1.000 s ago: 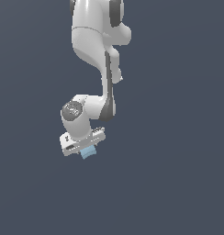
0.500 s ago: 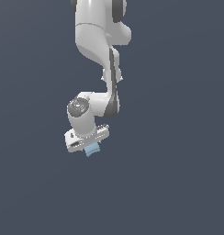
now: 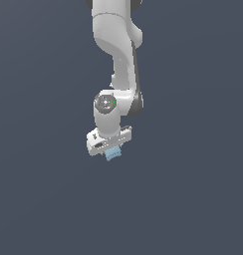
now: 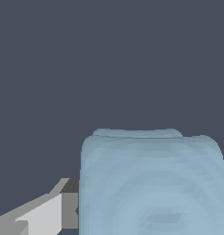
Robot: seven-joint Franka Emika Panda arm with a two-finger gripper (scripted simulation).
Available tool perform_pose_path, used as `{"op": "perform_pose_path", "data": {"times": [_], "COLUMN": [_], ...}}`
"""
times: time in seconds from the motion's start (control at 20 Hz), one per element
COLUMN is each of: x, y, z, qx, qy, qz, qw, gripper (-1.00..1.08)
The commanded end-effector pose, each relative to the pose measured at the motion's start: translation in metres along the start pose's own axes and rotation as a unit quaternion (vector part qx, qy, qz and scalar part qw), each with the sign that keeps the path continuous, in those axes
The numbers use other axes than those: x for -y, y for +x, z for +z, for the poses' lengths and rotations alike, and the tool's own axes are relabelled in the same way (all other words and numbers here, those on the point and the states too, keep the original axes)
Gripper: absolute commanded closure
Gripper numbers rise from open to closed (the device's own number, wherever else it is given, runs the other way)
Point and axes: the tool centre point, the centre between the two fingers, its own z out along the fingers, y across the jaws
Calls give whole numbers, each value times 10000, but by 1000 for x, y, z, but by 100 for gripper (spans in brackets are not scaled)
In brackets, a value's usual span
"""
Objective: Pick up the object and move it to a goal position.
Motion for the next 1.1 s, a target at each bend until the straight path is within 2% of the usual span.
{"op": "perform_pose_path", "data": {"times": [0.0,0.6,0.8,1.05], "x": [26,141,165,178], "y": [-2,-10,-11,-10], "z": [-6,-33,-38,-42], "qx": [-3,-3,-3,-3], "qy": [-2,-2,-2,-2], "qz": [-6,-6,-6,-6], "qw": [10000,10000,10000,10000], "gripper": [108,108,108,108]}}
